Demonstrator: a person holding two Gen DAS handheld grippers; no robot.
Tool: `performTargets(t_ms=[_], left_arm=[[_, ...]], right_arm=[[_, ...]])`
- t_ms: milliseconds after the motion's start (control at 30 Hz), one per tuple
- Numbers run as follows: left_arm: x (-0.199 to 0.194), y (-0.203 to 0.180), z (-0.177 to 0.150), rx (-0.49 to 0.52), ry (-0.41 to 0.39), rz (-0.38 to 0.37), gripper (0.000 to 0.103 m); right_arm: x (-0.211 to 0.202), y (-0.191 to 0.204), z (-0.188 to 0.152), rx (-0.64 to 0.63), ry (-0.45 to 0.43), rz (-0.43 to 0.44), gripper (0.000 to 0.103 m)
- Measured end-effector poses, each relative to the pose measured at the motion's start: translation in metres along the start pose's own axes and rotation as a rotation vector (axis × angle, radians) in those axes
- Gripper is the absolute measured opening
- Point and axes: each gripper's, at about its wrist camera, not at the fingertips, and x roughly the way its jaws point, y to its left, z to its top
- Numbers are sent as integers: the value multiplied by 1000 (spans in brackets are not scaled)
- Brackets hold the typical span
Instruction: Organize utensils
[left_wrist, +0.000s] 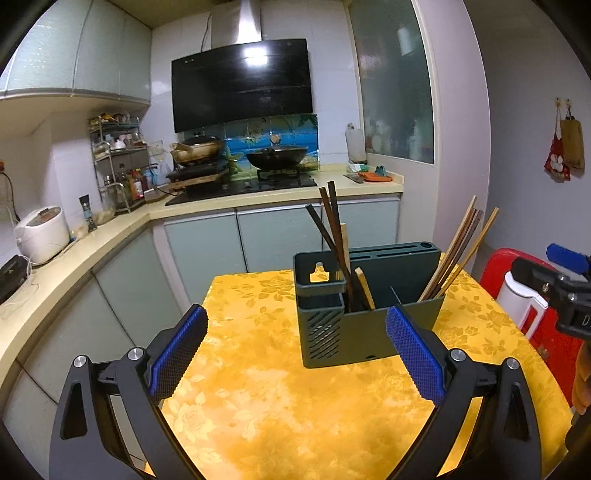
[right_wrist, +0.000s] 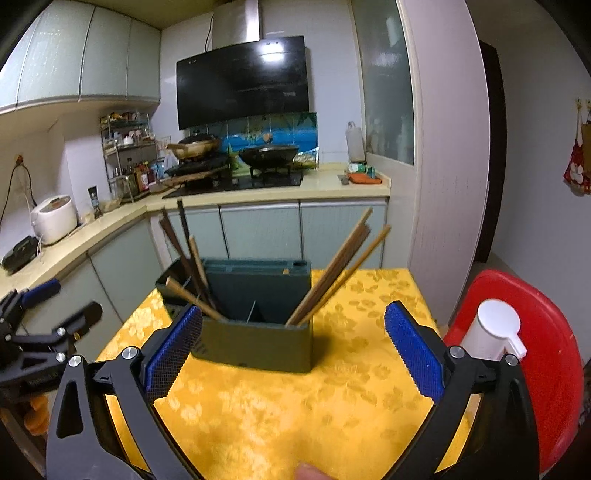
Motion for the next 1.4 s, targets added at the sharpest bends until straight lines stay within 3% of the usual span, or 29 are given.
performTargets(t_ms=[367, 567, 1100, 1400], left_arm=[[-27, 3, -35, -36, -43, 34, 94], [-39, 3, -50, -34, -59, 47, 94], [-51, 6, -54, -60, -123, 56, 96], [-41, 6, -59, -61, -89, 50, 96]], right_arm=[[-20, 13, -40, -27, -11, -40, 96], [-30, 21, -56, -24, -13, -15, 96], [-42, 31, -59, -57, -89, -16, 96], [-36, 22, -62, -27, -87, -26, 96]])
